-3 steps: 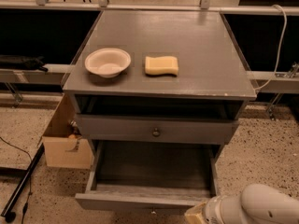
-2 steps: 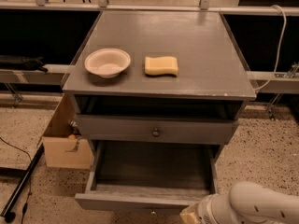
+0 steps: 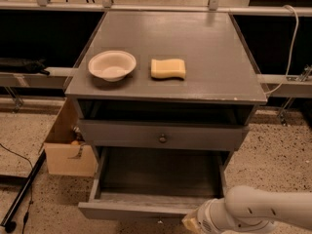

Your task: Close middle drawer

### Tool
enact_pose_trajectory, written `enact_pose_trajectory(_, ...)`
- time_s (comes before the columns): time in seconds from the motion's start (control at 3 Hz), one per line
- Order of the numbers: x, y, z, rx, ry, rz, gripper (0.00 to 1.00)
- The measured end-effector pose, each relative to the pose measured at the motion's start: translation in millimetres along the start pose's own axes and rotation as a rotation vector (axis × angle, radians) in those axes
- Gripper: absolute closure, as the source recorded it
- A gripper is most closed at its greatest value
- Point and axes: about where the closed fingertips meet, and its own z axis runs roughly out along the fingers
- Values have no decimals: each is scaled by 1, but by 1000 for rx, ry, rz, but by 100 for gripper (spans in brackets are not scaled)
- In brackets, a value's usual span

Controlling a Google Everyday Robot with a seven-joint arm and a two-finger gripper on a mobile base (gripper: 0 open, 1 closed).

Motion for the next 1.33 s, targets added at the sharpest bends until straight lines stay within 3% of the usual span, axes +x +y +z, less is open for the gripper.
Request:
enact_pose_trajectory(0.33,-2,-18,22,11,15,50,100)
enact_pose_trajectory(0.67,0,-22,25,16,23,66,100)
enact_pose_trajectory(1.0,13,-35,36,47,47,127,100)
enact_pose_trajectory(1.33,14,-38,37,54,49,135,84)
